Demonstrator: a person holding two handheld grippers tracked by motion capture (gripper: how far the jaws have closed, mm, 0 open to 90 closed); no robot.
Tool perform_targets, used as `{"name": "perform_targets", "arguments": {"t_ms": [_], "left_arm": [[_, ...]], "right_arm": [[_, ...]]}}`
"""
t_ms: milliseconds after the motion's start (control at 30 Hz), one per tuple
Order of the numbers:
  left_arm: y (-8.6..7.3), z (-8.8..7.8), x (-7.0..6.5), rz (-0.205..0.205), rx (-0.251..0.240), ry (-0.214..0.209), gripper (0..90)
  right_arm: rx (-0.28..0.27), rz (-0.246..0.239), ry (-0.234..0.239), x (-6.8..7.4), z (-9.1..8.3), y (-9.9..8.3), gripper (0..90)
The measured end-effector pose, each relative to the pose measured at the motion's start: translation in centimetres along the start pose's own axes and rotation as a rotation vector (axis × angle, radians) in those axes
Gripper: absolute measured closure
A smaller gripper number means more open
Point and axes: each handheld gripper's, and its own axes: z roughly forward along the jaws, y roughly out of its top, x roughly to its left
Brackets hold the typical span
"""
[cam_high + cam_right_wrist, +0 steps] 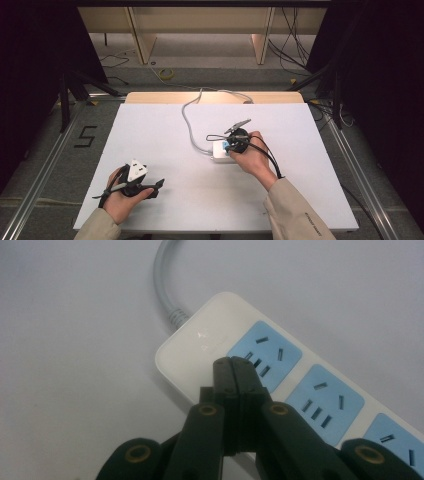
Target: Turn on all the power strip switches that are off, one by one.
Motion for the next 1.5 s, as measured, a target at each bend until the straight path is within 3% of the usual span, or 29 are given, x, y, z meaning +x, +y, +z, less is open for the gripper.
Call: {"name": "perform_targets", "arguments": {"t_ms": [1500], "left_arm": [[0.02, -0.03, 0.04, 0.003, 0.001, 0.001, 20.6]], "right_arm": [[0.062, -0.002, 0.011, 0.28, 0.68, 0.63, 90.0]]}}
